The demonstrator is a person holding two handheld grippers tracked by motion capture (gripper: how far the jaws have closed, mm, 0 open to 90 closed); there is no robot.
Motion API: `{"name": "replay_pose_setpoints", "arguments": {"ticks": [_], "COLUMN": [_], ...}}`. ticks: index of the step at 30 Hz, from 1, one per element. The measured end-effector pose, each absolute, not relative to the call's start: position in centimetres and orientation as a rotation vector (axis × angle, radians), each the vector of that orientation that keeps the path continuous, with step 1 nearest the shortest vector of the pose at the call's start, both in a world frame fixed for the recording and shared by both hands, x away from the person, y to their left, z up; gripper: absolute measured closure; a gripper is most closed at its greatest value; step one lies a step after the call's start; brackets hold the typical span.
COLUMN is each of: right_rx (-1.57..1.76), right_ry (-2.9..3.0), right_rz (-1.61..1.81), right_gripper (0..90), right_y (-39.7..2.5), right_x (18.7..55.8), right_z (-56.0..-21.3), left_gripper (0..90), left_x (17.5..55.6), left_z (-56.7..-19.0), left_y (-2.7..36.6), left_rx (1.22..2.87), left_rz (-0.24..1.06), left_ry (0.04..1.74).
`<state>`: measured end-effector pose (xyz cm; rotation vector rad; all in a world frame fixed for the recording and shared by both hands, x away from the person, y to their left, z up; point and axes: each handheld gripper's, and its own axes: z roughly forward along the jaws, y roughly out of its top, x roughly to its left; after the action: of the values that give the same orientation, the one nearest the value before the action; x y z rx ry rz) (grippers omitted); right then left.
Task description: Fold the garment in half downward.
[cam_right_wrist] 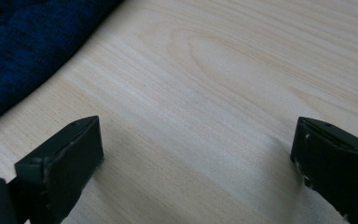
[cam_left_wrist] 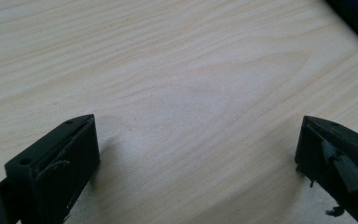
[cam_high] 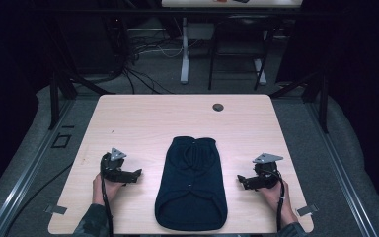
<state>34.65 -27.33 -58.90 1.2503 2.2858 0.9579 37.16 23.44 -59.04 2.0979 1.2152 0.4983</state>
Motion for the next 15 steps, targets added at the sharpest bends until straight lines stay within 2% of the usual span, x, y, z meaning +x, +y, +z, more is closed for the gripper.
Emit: {"name": "replay_pose_setpoints", "arguments": {"ticks": [7,15], "right_rx": [1.272,1.264], "right_ry": [2.288,2.257], "right_rz": [0.943,1.027], "right_gripper": [1.6,4.4], "right_y": [-27.2,-26.4], "right_x": [34.7,34.2], "right_z": [-58.8,-57.2], "left_gripper": [0.0,0.0], "left_x": [37.2,37.4], "left_z": [-58.8,-58.4], "left_y": [22.8,22.5], "left_rx": [2.111,2.103], "left_rz": [0.451,0.466], "left_ry": [1.192,1.174]}}
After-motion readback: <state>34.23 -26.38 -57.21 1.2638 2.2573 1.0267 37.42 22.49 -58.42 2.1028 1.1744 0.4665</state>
